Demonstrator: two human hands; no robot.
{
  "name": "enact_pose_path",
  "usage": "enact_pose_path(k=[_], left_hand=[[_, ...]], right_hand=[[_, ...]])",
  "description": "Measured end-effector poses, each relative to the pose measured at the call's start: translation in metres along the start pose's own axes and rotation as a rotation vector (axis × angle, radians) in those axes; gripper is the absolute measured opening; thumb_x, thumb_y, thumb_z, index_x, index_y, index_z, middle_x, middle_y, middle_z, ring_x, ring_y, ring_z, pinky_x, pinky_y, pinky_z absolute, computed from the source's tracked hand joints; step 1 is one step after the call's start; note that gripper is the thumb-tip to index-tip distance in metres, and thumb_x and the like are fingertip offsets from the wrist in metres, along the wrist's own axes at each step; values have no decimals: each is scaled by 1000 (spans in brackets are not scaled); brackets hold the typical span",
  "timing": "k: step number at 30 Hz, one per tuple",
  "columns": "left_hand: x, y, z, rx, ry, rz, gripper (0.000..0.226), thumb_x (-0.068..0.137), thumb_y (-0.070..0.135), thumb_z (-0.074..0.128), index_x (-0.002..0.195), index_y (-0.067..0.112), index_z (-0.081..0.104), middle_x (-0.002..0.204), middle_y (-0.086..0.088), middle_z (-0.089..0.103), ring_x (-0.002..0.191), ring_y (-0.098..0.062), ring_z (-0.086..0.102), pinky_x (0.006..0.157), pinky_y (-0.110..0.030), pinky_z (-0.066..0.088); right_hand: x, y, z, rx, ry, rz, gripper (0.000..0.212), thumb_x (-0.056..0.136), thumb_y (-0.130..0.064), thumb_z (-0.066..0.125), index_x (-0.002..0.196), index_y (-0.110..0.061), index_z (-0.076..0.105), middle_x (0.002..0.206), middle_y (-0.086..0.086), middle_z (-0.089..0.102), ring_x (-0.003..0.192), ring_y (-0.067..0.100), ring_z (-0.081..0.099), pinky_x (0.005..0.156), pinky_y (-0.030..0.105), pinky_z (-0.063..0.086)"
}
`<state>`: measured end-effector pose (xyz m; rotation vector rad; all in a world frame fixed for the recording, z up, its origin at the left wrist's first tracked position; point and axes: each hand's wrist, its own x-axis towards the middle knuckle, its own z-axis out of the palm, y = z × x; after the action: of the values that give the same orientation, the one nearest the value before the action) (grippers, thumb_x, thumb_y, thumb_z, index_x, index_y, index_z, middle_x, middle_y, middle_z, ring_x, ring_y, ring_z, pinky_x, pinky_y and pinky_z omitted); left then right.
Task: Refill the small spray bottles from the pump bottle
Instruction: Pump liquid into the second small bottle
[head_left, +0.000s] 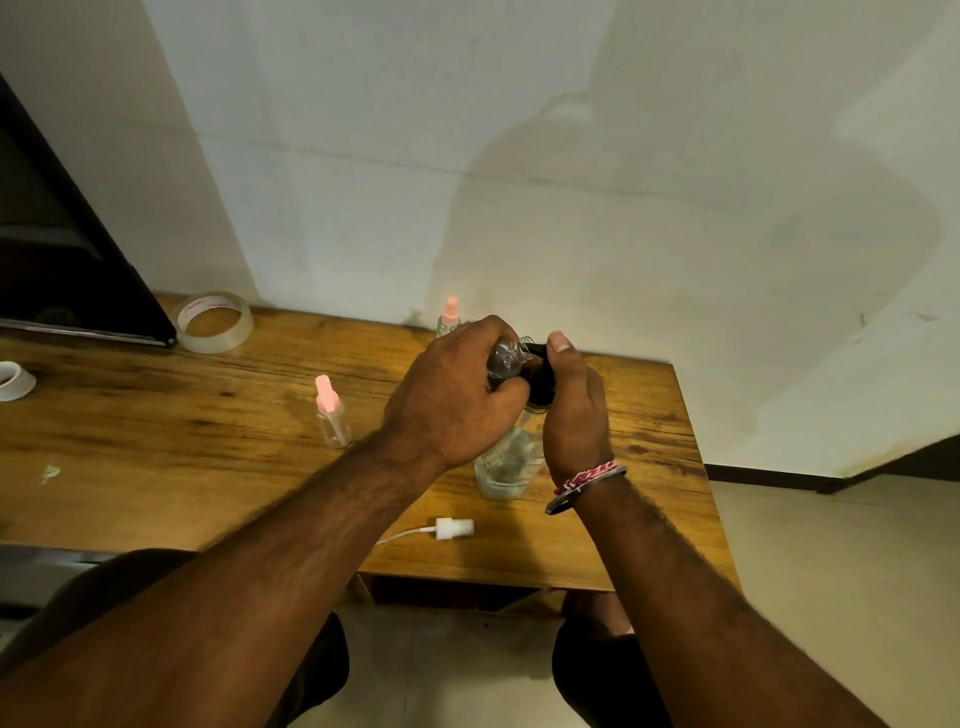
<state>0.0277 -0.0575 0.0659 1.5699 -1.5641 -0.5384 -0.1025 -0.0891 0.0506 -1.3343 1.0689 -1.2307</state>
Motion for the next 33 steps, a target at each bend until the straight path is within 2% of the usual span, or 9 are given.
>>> enact_pose_path(k=[6, 8, 11, 15, 19, 23, 26, 29, 33], left_hand=[[0, -2, 1, 19, -3, 2, 28, 83, 27, 68, 111, 24, 64, 97, 7, 68, 85, -13, 65, 71, -40, 60], [-1, -2, 1, 26, -5, 6, 27, 84, 26, 69, 111, 23, 64, 96, 6, 68, 84, -13, 65, 70, -38, 59], [-1, 0, -1, 17, 2, 10, 25, 84, 29, 66, 108, 24, 63, 94, 6, 67, 82, -13, 64, 67, -34, 55], [-1, 1, -4, 9, 10, 17, 23, 82, 33, 62, 104, 25, 63, 89, 8, 67, 79, -13, 64, 64, -34, 54], [-1, 0, -4, 11, 13, 23, 21, 85, 30, 66, 105, 25, 63, 90, 7, 68, 79, -12, 64, 64, -31, 53], [0, -1, -3, 16, 10, 26, 21, 87, 25, 70, 107, 24, 63, 92, 6, 68, 80, -12, 64, 65, -31, 53], [0, -1, -3, 17, 14, 20, 21, 86, 27, 68, 106, 25, 63, 91, 7, 68, 80, -12, 64, 65, -33, 55], [0, 0, -1, 17, 12, 24, 24, 83, 32, 65, 106, 25, 62, 92, 6, 68, 80, -12, 64, 64, -29, 52], [0, 1, -1, 27, 8, 27, 29, 80, 35, 61, 107, 25, 62, 92, 7, 67, 79, -11, 63, 63, -28, 51]], right_hand=[[-1, -1, -4, -15, 9, 10, 38, 109, -21, 45, 80, -21, 70, 69, -18, 72, 69, -7, 65, 64, 11, 50], [0, 0, -3, -13, 12, -6, 36, 103, -35, 50, 82, -19, 74, 74, -9, 74, 73, -2, 67, 66, 15, 52], [-3, 0, 0, -2, -9, -13, 57, 93, -56, 48, 96, -6, 77, 86, 2, 76, 82, 5, 71, 69, 16, 52], [-6, -5, 1, 23, -37, -24, 51, 102, -48, 41, 96, -12, 76, 86, -2, 78, 86, 6, 72, 72, 15, 53], [-9, -7, 1, -1, -44, -46, 69, 90, -73, 43, 97, -12, 75, 86, -7, 78, 87, 4, 72, 73, 15, 52], [-9, -9, 1, 0, -49, -44, 70, 89, -68, 38, 100, -9, 75, 86, -8, 78, 87, 4, 73, 73, 14, 52], [-8, -7, 1, 18, -49, -8, 58, 105, -56, 36, 102, -14, 75, 93, -3, 79, 94, 10, 74, 77, 18, 54], [-7, -7, 1, 38, -67, 19, 48, 103, -44, 36, 98, -19, 76, 95, 0, 79, 95, 13, 73, 79, 21, 55], [-5, -10, 2, 33, -36, 39, 43, 101, -41, 39, 90, -23, 77, 86, -5, 77, 87, 7, 71, 74, 18, 53]])
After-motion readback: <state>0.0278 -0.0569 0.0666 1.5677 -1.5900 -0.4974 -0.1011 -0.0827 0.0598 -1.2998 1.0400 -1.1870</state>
